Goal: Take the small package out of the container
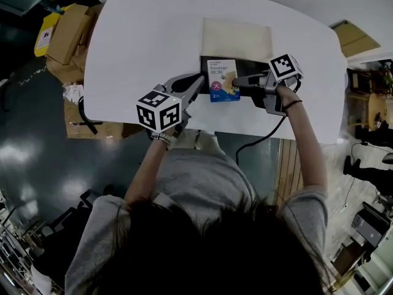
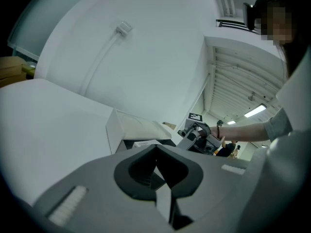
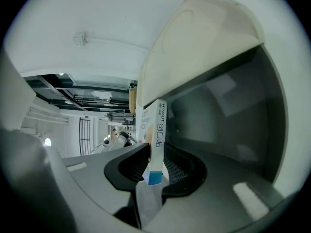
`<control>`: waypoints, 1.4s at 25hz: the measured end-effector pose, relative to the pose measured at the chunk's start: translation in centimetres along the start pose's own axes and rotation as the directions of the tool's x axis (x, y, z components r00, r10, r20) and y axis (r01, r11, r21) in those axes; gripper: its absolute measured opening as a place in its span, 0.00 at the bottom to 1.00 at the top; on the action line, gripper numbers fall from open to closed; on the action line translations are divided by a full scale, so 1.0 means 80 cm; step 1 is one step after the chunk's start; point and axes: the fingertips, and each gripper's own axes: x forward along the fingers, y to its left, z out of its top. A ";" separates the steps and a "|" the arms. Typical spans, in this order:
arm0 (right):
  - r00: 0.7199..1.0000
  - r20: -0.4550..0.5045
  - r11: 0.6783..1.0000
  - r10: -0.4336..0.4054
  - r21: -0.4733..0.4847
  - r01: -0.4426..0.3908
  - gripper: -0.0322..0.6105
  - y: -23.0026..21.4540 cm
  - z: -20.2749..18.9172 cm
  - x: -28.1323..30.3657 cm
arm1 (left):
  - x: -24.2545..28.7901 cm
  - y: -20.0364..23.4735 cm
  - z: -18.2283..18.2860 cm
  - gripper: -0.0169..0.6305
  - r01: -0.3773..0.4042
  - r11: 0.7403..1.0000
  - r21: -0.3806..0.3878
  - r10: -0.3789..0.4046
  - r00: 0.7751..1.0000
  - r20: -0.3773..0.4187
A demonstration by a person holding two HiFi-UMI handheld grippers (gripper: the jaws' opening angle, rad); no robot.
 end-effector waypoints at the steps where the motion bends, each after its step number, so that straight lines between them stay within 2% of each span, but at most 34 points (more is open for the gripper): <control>1: 1.000 0.015 1.000 0.011 -0.005 -0.011 0.23 0.002 0.000 -0.002 | 0.000 -0.001 0.001 0.02 -0.001 1.000 0.002 0.001 1.000 0.002; 7: 0.983 0.145 0.994 0.110 -0.041 -0.105 0.23 0.021 0.003 -0.015 | -0.010 -0.001 0.015 0.02 -0.015 1.000 0.015 0.015 0.999 0.030; 12: 0.939 0.262 0.975 0.221 -0.080 -0.207 0.23 0.040 0.008 -0.032 | -0.017 -0.004 0.031 0.02 -0.026 0.999 0.030 0.025 0.998 0.064; 15: 0.918 0.303 0.966 0.257 -0.119 -0.232 0.23 0.050 0.009 -0.042 | -0.020 -0.004 0.041 0.02 -0.029 0.999 0.037 0.026 0.996 0.085; 26: 0.800 0.446 0.915 0.401 -0.234 -0.328 0.23 0.084 0.021 -0.087 | -0.025 -0.018 0.076 0.02 -0.023 0.997 0.078 0.011 0.989 0.149; 32: 0.742 0.487 0.886 0.462 -0.285 -0.365 0.23 0.100 0.023 -0.109 | -0.022 -0.031 0.094 0.02 -0.023 0.995 0.101 0.005 0.984 0.180; 35: 0.702 0.509 0.867 0.498 -0.313 -0.388 0.23 0.107 0.024 -0.120 | -0.024 -0.035 0.103 0.02 -0.028 0.994 0.109 0.005 0.980 0.200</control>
